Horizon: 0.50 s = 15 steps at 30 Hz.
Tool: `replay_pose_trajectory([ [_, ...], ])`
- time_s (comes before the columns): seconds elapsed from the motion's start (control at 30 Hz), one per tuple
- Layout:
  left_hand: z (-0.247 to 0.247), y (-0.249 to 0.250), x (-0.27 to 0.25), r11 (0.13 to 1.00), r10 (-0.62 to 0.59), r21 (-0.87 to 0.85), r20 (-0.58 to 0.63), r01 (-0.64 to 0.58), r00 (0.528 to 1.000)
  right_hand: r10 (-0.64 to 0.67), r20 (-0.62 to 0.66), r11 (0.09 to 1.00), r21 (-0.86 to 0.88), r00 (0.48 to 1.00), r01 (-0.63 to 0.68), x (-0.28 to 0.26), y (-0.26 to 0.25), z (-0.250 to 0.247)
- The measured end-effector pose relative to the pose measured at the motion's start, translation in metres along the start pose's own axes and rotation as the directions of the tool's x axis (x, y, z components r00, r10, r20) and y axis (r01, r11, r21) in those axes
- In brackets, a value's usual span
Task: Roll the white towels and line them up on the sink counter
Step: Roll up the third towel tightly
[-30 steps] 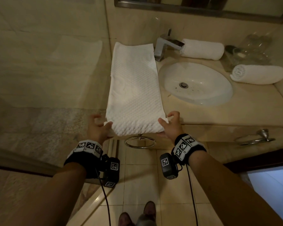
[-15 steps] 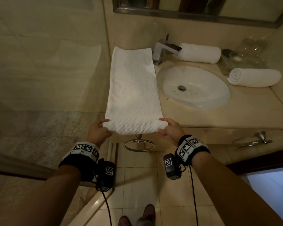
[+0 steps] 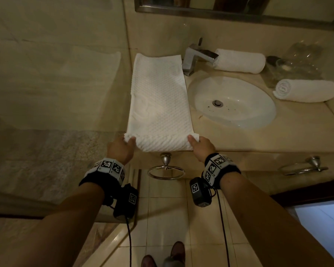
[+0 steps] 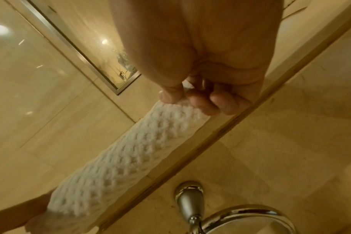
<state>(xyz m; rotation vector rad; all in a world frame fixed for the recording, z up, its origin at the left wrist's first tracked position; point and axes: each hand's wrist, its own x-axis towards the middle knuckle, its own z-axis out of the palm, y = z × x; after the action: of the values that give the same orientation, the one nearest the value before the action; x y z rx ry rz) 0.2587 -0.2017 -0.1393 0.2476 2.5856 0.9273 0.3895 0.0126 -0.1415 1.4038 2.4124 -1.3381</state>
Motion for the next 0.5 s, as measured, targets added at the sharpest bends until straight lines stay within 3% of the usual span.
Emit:
replay_pose_trajectory([
  [0.13,-0.006,0.012,0.015,0.964,-0.012,0.265,-0.032,0.02,0.999,0.042,0.004,0.996,-0.08,0.999,-0.042,0.009,-0.012,-0.005],
  [0.2,-0.004,0.022,0.018,0.919,0.138,0.385,-0.123,-0.081,0.983,0.078,0.007,0.991,-0.107,0.997,-0.076,0.016,-0.019,-0.008],
  [0.27,0.005,0.038,0.016,0.847,0.42,0.414,-0.139,-0.333,0.897,0.088,0.011,0.984,-0.155,0.996,-0.086,0.023,-0.025,-0.011],
  [0.33,0.019,0.055,0.008,0.719,0.589,0.41,0.07,-0.561,0.805,0.093,0.008,0.979,-0.18,0.996,-0.09,0.029,-0.029,-0.015],
  [0.37,0.027,0.058,0.005,0.653,0.577,0.458,0.215,-0.603,0.788,0.1,0.011,0.979,-0.18,0.995,-0.097,0.031,-0.03,-0.017],
  [0.43,0.04,0.057,0.0,0.486,0.475,0.647,0.368,-0.588,0.799,0.122,0.024,0.976,-0.185,0.992,-0.116,0.034,-0.03,-0.02],
  [0.5,0.049,0.056,0.004,0.347,0.475,0.751,0.376,-0.561,0.796,0.107,0.008,0.963,-0.248,0.994,-0.102,0.033,-0.034,-0.023],
])
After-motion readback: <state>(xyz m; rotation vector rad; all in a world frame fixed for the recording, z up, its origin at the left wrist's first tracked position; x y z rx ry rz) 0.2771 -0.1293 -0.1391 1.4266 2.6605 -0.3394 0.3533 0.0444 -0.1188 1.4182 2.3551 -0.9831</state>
